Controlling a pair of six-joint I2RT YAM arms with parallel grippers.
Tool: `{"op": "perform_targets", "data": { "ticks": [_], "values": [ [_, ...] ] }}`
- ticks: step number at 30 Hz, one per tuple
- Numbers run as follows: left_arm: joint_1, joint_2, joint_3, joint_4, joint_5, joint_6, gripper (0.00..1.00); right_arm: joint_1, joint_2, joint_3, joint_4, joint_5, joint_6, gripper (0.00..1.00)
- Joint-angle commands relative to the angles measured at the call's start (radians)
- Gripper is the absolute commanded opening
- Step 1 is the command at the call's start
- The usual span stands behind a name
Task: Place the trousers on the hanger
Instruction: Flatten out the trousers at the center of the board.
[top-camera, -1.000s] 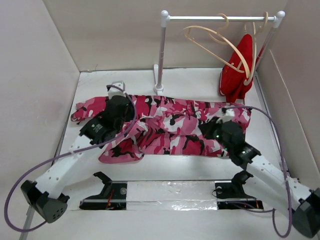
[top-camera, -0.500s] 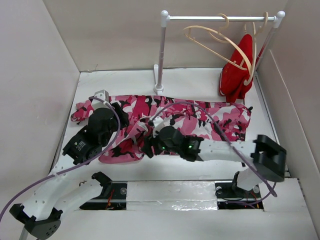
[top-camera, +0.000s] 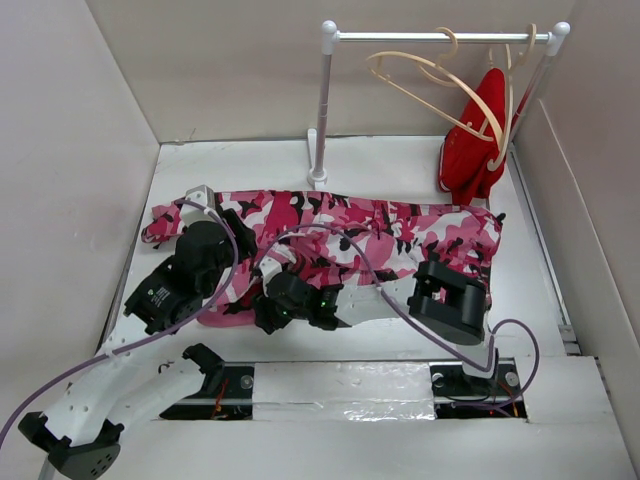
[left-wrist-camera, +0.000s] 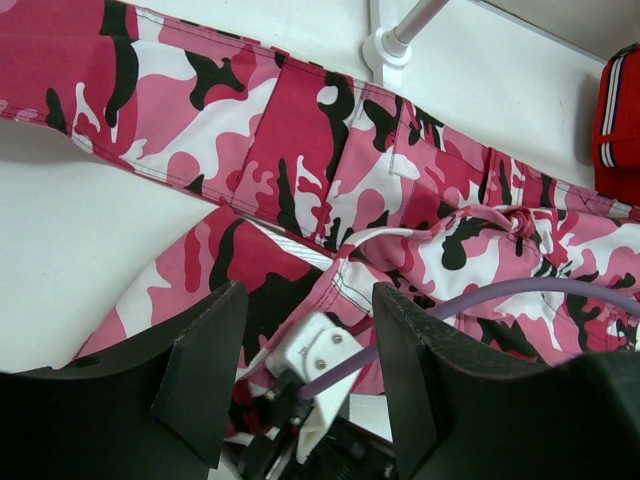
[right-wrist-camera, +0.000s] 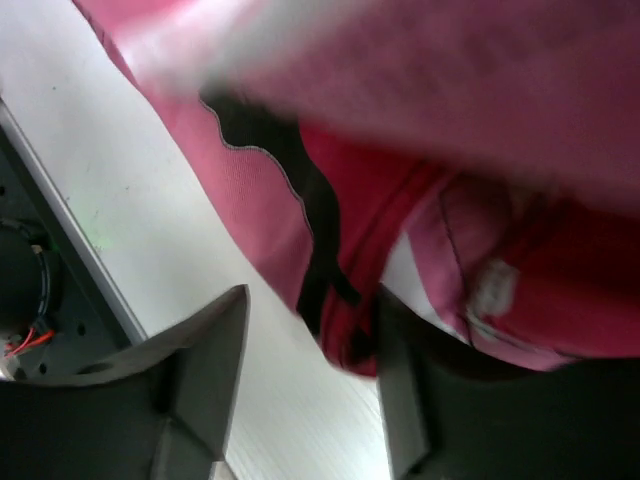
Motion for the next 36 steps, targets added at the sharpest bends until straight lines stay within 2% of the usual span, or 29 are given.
{"op": "perform_targets", "data": {
  "ticks": [1, 2, 4, 5, 7, 8, 11, 13, 16, 19, 22, 23, 25, 26, 27, 29, 30, 36],
  "values": [
    [0.006, -0.012, 0.001, 0.047, -0.022, 0.011, 0.51, 0.008, 0.014, 0.08, 0.086, -0.016, 0.041, 0.5],
    [0.006, -0.011, 0.0, 0.052, -0.022, 0.012, 0.51, 0.008, 0.011, 0.089, 0.096, -0.026, 0.045, 0.16],
    [0.006, -0.008, 0.003, 0.063, -0.023, 0.017, 0.52, -0.005, -0.015, 0.094, 0.119, -0.079, 0.079, 0.02],
    [0.006, 0.001, 0.006, 0.064, -0.025, 0.022, 0.52, -0.02, -0.07, 0.061, 0.204, -0.167, 0.093, 0.0],
    [0.006, 0.012, 0.021, 0.07, -0.025, 0.028, 0.52, -0.047, -0.147, 0.004, 0.322, -0.241, 0.166, 0.0],
    [0.006, 0.024, 0.027, 0.072, -0.028, 0.034, 0.52, -0.078, -0.188, -0.062, 0.45, -0.304, 0.194, 0.0],
    [0.006, 0.05, 0.063, 0.078, -0.026, 0.04, 0.52, -0.123, -0.348, -0.142, 0.588, -0.321, 0.3, 0.0],
    [0.006, 0.06, 0.09, 0.084, -0.023, 0.046, 0.52, -0.156, -0.437, -0.216, 0.597, -0.275, 0.366, 0.0],
    [0.006, 0.076, 0.119, 0.09, -0.031, 0.063, 0.56, -0.167, -0.463, -0.292, 0.515, -0.206, 0.417, 0.0],
    [0.006, 0.11, 0.138, 0.084, -0.025, 0.074, 0.56, -0.141, -0.396, -0.335, 0.398, -0.183, 0.466, 0.07],
    [0.006, 0.138, 0.124, 0.084, -0.017, 0.06, 0.56, -0.118, -0.27, -0.432, 0.511, -0.241, 0.562, 0.13],
    [0.006, 0.142, 0.117, 0.087, -0.02, 0.055, 0.56, -0.103, -0.234, -0.449, 0.592, -0.25, 0.585, 0.24],
    [0.006, 0.144, 0.097, 0.09, -0.037, 0.042, 0.57, -0.085, -0.218, -0.449, 0.584, -0.277, 0.575, 0.35],
    [0.006, 0.141, 0.09, 0.095, -0.04, 0.028, 0.57, -0.072, -0.219, -0.432, 0.538, -0.283, 0.538, 0.46],
    [0.006, 0.141, 0.084, 0.104, -0.049, 0.02, 0.57, -0.072, -0.238, -0.423, 0.509, -0.278, 0.514, 0.5],
    [0.006, 0.142, 0.072, 0.118, -0.069, -0.01, 0.57, -0.072, -0.273, -0.388, 0.4, -0.254, 0.44, 0.68],
    [0.006, 0.146, 0.07, 0.13, -0.077, -0.023, 0.57, -0.072, -0.325, -0.38, 0.363, -0.208, 0.414, 0.72],
    [0.006, 0.216, 0.014, 0.238, -0.081, -0.107, 0.57, -0.084, -0.566, -0.372, 0.09, -0.014, 0.271, 0.79]
  ]
}}
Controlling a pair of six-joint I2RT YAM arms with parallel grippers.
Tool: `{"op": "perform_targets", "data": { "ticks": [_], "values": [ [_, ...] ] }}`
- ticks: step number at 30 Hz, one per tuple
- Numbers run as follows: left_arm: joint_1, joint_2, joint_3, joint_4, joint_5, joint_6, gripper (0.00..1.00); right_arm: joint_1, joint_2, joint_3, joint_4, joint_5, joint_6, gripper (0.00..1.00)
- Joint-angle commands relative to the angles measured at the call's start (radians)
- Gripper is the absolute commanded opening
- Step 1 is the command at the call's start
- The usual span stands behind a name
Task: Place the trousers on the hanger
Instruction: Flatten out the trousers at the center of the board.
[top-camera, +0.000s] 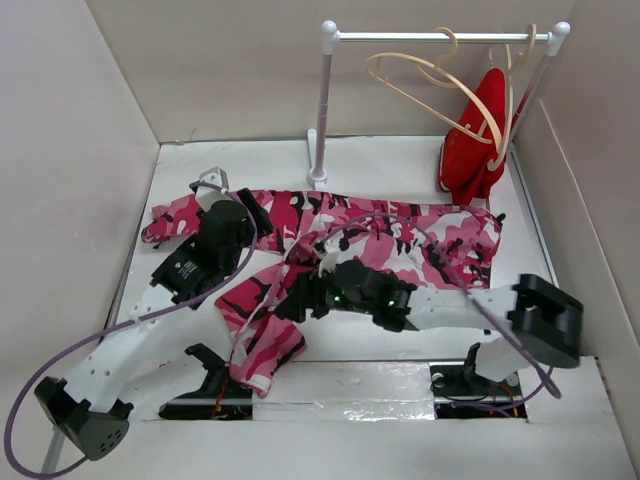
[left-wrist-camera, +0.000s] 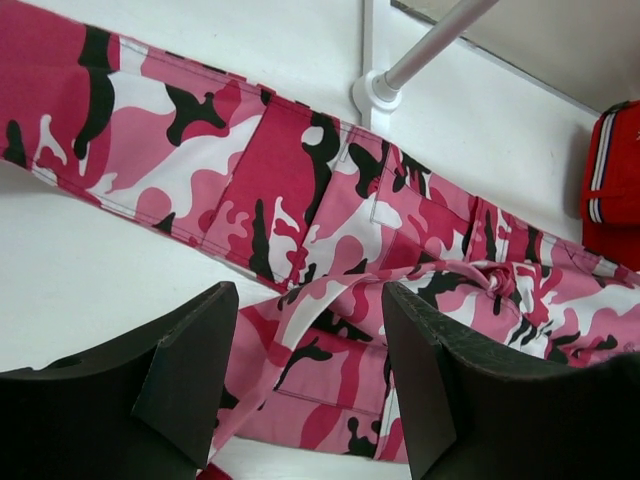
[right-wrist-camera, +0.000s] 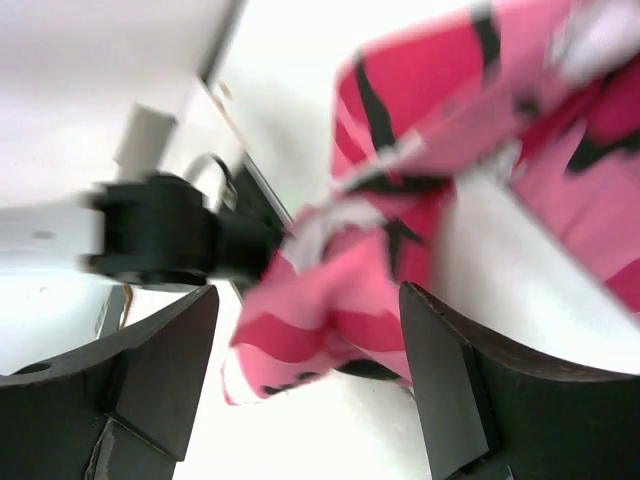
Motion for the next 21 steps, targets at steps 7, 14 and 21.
{"op": "perform_targets", "data": {
  "ticks": [7, 14, 21],
  "values": [
    [0.207, 0.155, -0.067, 0.24, 0.143, -0.089, 0.59, -0.165, -0.415, -0.062, -0.294, 0.211, -0.266, 0.21],
    [0.542, 0.253, -0.107, 0.327, 0.282, -0.159, 0.6, -0.385, -0.285, 0.071, -0.381, 0.122, -0.419, 0.02],
    [0.721, 0.339, -0.114, 0.331, 0.273, -0.207, 0.68, -0.524, -0.042, 0.192, -0.423, 0.197, -0.485, 0.8]
  ]
}}
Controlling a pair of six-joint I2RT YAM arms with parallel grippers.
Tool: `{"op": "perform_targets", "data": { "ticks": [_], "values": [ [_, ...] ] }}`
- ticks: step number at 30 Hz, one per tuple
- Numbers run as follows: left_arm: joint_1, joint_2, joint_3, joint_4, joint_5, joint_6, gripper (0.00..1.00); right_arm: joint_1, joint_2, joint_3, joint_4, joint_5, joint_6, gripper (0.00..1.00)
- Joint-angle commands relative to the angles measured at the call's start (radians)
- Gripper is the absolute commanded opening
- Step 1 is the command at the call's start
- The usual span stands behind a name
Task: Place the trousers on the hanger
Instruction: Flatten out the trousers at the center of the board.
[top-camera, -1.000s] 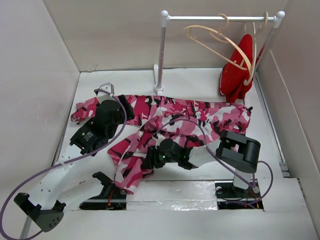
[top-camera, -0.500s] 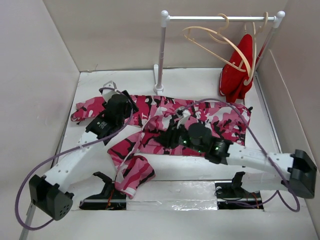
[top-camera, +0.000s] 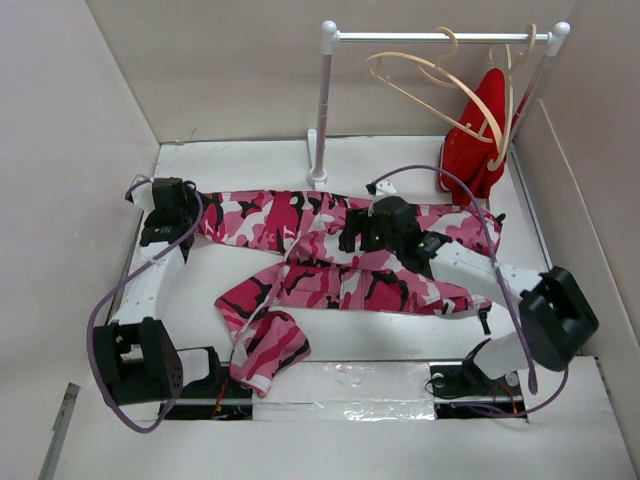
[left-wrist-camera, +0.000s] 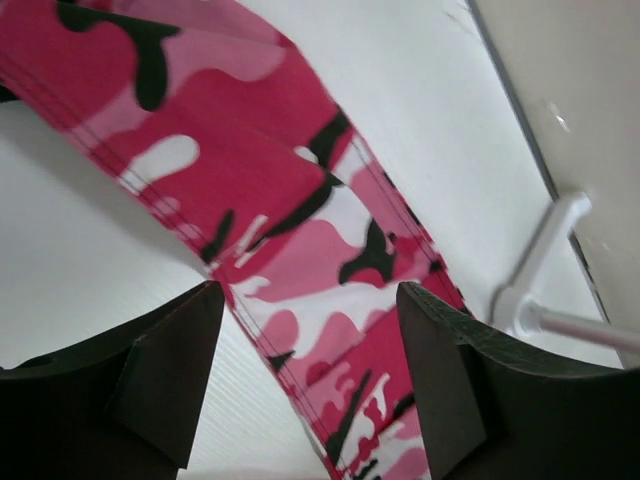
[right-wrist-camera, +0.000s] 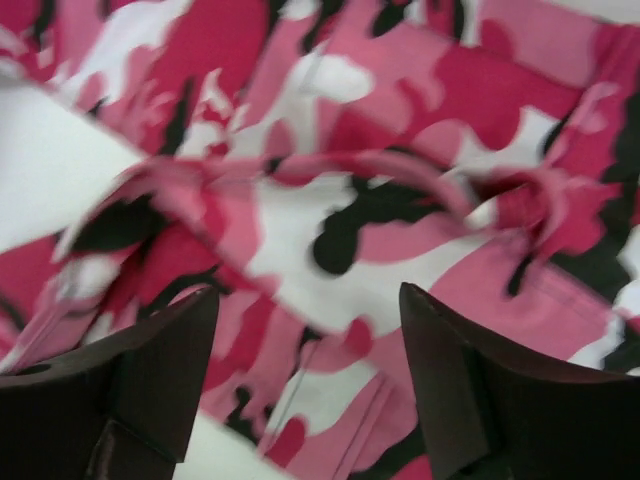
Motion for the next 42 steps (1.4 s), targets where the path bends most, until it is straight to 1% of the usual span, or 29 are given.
{"op": "perform_targets", "data": {
  "ticks": [1, 3, 4, 5, 6, 7, 8, 10, 12, 13, 14, 16, 17, 19, 21, 22, 24, 25, 26, 28, 29, 31, 32, 34, 35, 36, 38, 41, 42],
  "values": [
    [0.052, 0.041, 0.026, 0.011, -0.028, -0.021, 0.7, -0.068, 0.098, 0.104, -0.016, 0.023, -0.068, 0.86],
    [0.081, 0.104, 0.048, 0.002, -0.018, -0.012, 0.71, -0.08, 0.155, 0.139, -0.01, 0.012, -0.087, 0.88],
    [0.093, 0.127, 0.065, -0.007, -0.016, -0.01, 0.71, -0.08, 0.188, 0.187, -0.021, 0.009, -0.088, 0.88],
    [0.106, 0.171, 0.071, -0.003, -0.016, -0.001, 0.72, -0.08, 0.253, 0.211, -0.069, 0.0, -0.09, 0.88],
    [0.106, 0.199, 0.08, -0.007, -0.024, 0.0, 0.72, -0.08, 0.281, 0.225, -0.083, -0.011, -0.084, 0.88],
    [0.106, 0.227, 0.106, -0.03, -0.019, 0.003, 0.72, -0.08, 0.301, 0.225, -0.082, -0.008, -0.078, 0.86],
    [0.106, 0.28, 0.116, -0.033, -0.009, 0.023, 0.72, -0.066, 0.321, 0.201, -0.067, -0.002, -0.063, 0.8],
    [0.106, 0.331, 0.134, -0.055, 0.007, 0.016, 0.7, -0.057, 0.318, 0.158, -0.044, 0.017, -0.043, 0.74],
    [0.106, 0.368, 0.114, -0.031, 0.028, -0.006, 0.66, -0.057, 0.3, 0.094, -0.015, 0.015, -0.02, 0.62],
    [0.106, 0.374, 0.088, -0.021, 0.031, -0.013, 0.65, -0.068, 0.291, 0.072, -0.01, 0.012, -0.015, 0.59],
    [0.106, 0.38, 0.074, -0.011, 0.034, -0.019, 0.63, -0.068, 0.282, 0.054, -0.001, 0.016, -0.007, 0.59],
    [0.106, 0.384, 0.042, 0.009, 0.034, -0.032, 0.62, -0.114, 0.249, -0.012, 0.01, 0.017, 0.0, 0.58],
    [0.106, 0.384, 0.03, 0.016, 0.036, -0.033, 0.61, -0.134, 0.239, -0.037, 0.043, 0.004, 0.005, 0.58],
    [0.106, 0.379, -0.017, 0.042, 0.063, -0.038, 0.59, -0.198, 0.197, -0.107, 0.067, -0.052, 0.016, 0.58],
    [0.106, 0.365, -0.056, 0.071, 0.108, -0.042, 0.56, -0.236, 0.159, -0.156, 0.096, -0.082, 0.031, 0.58],
    [0.106, 0.362, -0.094, 0.103, 0.131, -0.047, 0.55, -0.255, 0.138, -0.208, 0.113, -0.124, 0.031, 0.6],
    [0.075, 0.348, -0.125, 0.118, 0.175, -0.05, 0.52, -0.295, 0.075, -0.242, 0.139, -0.175, 0.042, 0.61],
    [0.058, 0.345, -0.137, 0.147, 0.18, -0.05, 0.52, -0.295, 0.049, -0.258, 0.139, -0.169, 0.045, 0.61],
    [0.017, 0.338, -0.144, 0.152, 0.186, -0.052, 0.51, -0.295, -0.008, -0.265, 0.107, -0.16, 0.042, 0.61],
    [-0.026, 0.331, -0.141, 0.166, 0.189, -0.038, 0.55, -0.295, -0.068, -0.287, 0.099, -0.137, 0.042, 0.61],
    [-0.067, 0.334, -0.125, 0.151, 0.189, -0.015, 0.61, -0.295, -0.091, -0.297, 0.094, -0.134, 0.048, 0.64],
    [-0.098, 0.341, -0.076, 0.102, 0.173, 0.008, 0.67, -0.304, -0.143, -0.301, 0.088, -0.134, 0.048, 0.69],
    [-0.107, 0.341, -0.058, 0.089, 0.168, 0.029, 0.71, -0.304, -0.154, -0.301, 0.091, -0.135, 0.045, 0.73],
    [-0.118, 0.327, -0.004, 0.005, 0.102, 0.056, 0.74, -0.304, -0.179, -0.282, 0.085, -0.166, 0.043, 0.76],
    [-0.118, 0.28, 0.002, -0.007, 0.076, 0.06, 0.79, -0.304, -0.183, -0.272, 0.065, -0.172, 0.034, 0.78],
    [-0.118, 0.249, 0.005, -0.015, 0.024, 0.066, 0.8, -0.289, -0.189, -0.252, 0.055, -0.177, 0.03, 0.79],
    [-0.108, 0.162, 0.019, -0.04, -0.022, 0.059, 0.81, -0.275, -0.226, -0.233, 0.036, -0.189, 0.022, 0.8],
    [-0.054, 0.092, 0.05, -0.093, -0.099, 0.017, 0.8, -0.249, -0.271, -0.209, 0.028, -0.175, 0.017, 0.8],
    [-0.045, 0.08, 0.057, -0.11, -0.16, 0.011, 0.8, -0.249, -0.278, -0.207, 0.03, -0.175, 0.016, 0.79]
  ]
}}
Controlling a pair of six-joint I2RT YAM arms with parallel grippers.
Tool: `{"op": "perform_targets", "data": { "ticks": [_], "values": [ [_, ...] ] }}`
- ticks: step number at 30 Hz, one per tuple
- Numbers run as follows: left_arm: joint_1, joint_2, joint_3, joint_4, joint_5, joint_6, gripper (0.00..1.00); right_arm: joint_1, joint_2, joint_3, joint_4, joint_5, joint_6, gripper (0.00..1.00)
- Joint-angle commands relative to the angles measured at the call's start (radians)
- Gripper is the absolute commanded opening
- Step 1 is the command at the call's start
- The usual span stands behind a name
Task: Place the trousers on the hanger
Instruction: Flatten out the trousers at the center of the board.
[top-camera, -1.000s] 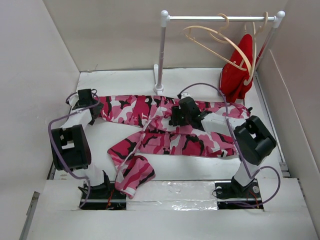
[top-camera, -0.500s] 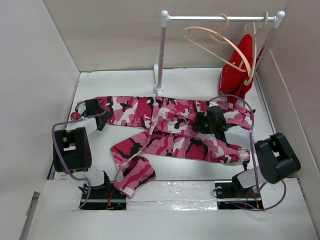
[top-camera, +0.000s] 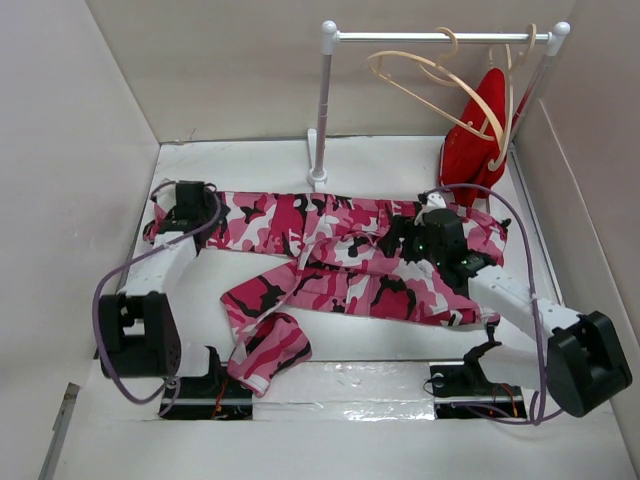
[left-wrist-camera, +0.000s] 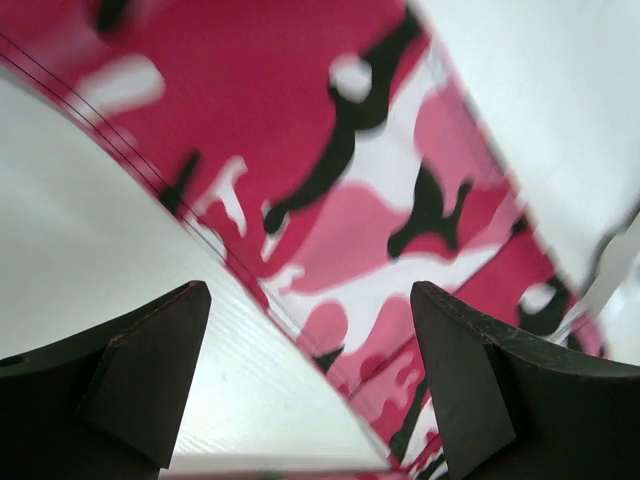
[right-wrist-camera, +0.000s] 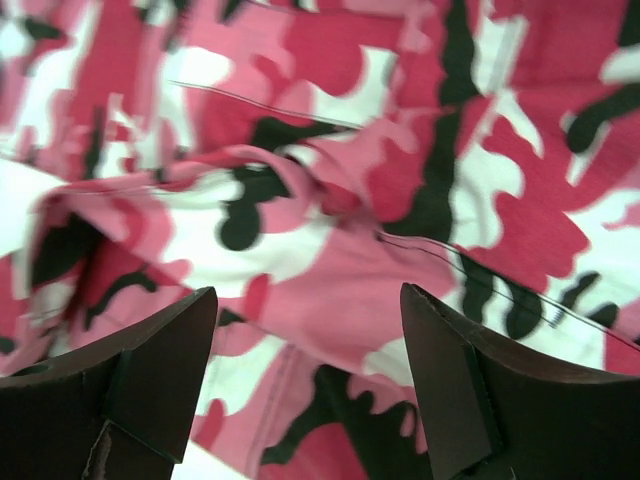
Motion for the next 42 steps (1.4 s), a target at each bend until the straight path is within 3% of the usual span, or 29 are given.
{"op": "perform_targets", "data": {
  "ticks": [1, 3, 5, 8, 10, 14, 19, 27, 32, 38, 40, 42],
  "values": [
    [0.046, -0.095, 0.069, -0.084, -0.182, -0.025, 0.8, 0.026, -0.05, 0.055, 0.009, -0.015, -0.019, 0.78],
    [0.109, -0.118, 0.07, -0.084, -0.198, -0.011, 0.79, 0.037, -0.064, 0.044, 0.031, -0.015, -0.03, 0.68],
    [0.197, -0.092, 0.096, -0.085, -0.174, 0.018, 0.79, 0.061, -0.061, 0.029, 0.049, -0.015, -0.039, 0.39],
    [0.261, -0.011, 0.176, -0.151, -0.18, 0.04, 0.79, 0.071, -0.047, 0.007, 0.066, -0.015, -0.044, 0.21],
    [0.301, 0.02, 0.192, -0.177, -0.178, 0.032, 0.79, 0.091, -0.044, -0.008, 0.086, -0.012, -0.045, 0.22],
    [0.361, 0.064, 0.161, -0.153, -0.12, 0.006, 0.79, 0.103, -0.027, -0.031, 0.127, -0.025, -0.045, 0.49],
    [0.382, 0.133, 0.175, -0.147, -0.126, 0.018, 0.8, 0.128, 0.014, -0.013, 0.129, -0.019, -0.058, 0.58],
    [0.393, 0.268, 0.224, -0.096, -0.129, 0.043, 0.8, 0.169, 0.065, -0.002, 0.166, -0.031, -0.076, 0.59],
    [0.393, 0.307, 0.25, -0.047, -0.115, 0.021, 0.71, 0.18, 0.085, -0.001, 0.189, -0.036, -0.084, 0.59],
    [0.393, 0.328, 0.287, 0.011, -0.118, 0.024, 0.67, 0.189, 0.109, -0.007, 0.21, -0.041, -0.084, 0.59],
    [0.393, 0.333, 0.293, 0.036, -0.104, 0.038, 0.58, 0.189, 0.118, -0.004, 0.213, -0.047, -0.084, 0.58],
    [0.393, 0.342, 0.293, 0.057, -0.077, 0.041, 0.41, 0.198, 0.129, -0.002, 0.216, -0.047, -0.084, 0.58]
  ]
}}
